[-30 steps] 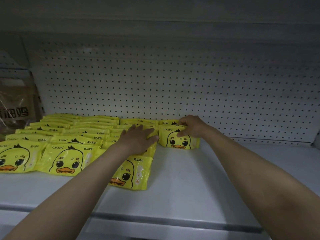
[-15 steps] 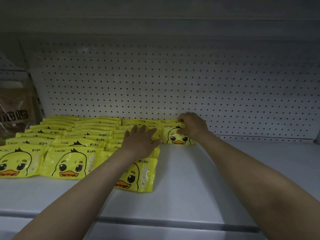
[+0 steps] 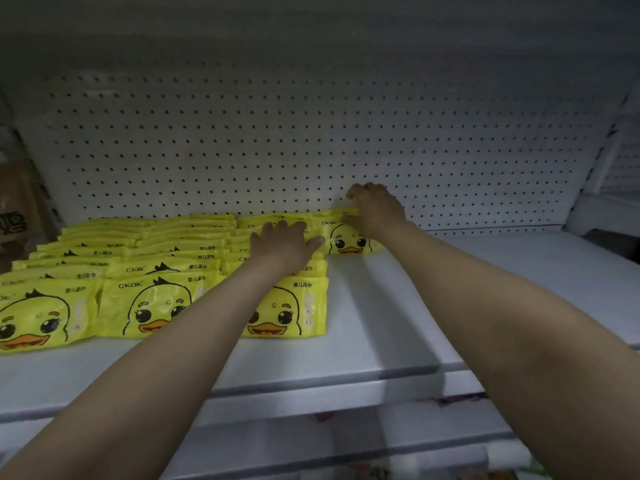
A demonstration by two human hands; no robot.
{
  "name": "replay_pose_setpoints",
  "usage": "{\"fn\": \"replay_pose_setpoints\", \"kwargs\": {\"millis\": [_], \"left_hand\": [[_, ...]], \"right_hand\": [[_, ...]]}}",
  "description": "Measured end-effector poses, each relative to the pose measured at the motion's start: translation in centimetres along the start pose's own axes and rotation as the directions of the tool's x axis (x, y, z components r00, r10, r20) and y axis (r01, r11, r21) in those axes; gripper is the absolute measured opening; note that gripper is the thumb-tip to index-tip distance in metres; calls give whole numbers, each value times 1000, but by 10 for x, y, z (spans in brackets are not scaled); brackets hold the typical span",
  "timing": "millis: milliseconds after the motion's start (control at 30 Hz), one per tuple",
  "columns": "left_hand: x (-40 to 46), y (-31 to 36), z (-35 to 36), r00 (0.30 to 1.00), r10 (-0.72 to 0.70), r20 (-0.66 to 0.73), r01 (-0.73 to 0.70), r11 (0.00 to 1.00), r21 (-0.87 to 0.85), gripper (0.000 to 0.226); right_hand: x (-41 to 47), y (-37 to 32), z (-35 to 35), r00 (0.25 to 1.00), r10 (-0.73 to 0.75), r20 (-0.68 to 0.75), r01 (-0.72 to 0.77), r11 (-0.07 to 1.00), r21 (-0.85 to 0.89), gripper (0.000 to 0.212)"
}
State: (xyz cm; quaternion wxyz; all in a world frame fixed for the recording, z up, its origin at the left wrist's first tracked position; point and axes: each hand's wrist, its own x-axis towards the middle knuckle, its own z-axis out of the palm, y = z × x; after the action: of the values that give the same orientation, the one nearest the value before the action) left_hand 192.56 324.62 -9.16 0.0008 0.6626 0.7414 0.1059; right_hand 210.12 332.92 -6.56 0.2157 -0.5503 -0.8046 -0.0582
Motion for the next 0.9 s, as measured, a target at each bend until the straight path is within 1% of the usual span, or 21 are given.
{"fn": "replay_pose_setpoints", "kwargs": {"millis": [100, 267, 433, 600, 900], "left_hand": [[-4, -14, -10, 996, 38, -84, -47, 993, -109, 67], [-33, -36, -39, 967, 46, -252, -109, 964, -241, 56], [-86, -60, -63, 928, 11, -372, -124, 952, -281, 54], [-159, -83, -73, 892, -73, -446, -43, 968, -245, 51], [-308, -126, -75, 852, -200, -484, 138, 977, -161, 49]], "right_hand": [[-14, -17, -21, 999, -10, 31, 9, 999, 48, 54], [-43, -43, -55, 998, -60, 10, 59, 994, 93, 52], [-77, -76, -81, 989, -145, -20, 147, 983, 107, 51], [-124, -112, -94, 965, -255, -57, 260, 956, 137, 50], [-220, -186, -92, 893, -448, -29, 445, 874, 194, 50]]}}
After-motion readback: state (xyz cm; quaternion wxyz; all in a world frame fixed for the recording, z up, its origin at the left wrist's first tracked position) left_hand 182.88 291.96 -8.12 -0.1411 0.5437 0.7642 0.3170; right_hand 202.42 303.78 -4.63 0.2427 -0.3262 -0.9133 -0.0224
